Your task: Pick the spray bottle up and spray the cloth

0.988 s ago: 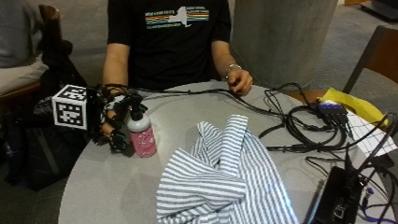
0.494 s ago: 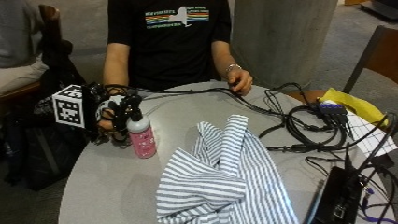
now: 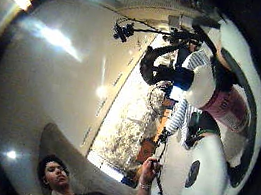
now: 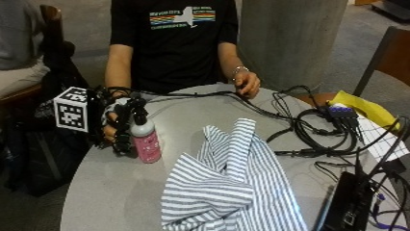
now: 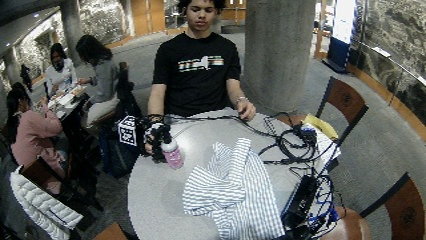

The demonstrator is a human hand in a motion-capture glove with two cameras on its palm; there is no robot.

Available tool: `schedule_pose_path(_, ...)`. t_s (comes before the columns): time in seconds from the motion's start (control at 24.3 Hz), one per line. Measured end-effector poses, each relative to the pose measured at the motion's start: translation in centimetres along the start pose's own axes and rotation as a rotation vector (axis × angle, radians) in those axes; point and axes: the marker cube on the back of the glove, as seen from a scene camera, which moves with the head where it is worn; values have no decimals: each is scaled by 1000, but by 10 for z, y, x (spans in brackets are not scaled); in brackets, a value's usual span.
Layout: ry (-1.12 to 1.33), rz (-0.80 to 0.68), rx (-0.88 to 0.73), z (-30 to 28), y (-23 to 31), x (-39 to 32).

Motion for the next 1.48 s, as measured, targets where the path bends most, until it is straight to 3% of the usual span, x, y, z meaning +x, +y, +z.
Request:
schedule_pose_path(0.33, 32, 25, -112, 5, 0, 0)
schedule_pose_path(1.48, 155, 53, -148, 49, -45, 9)
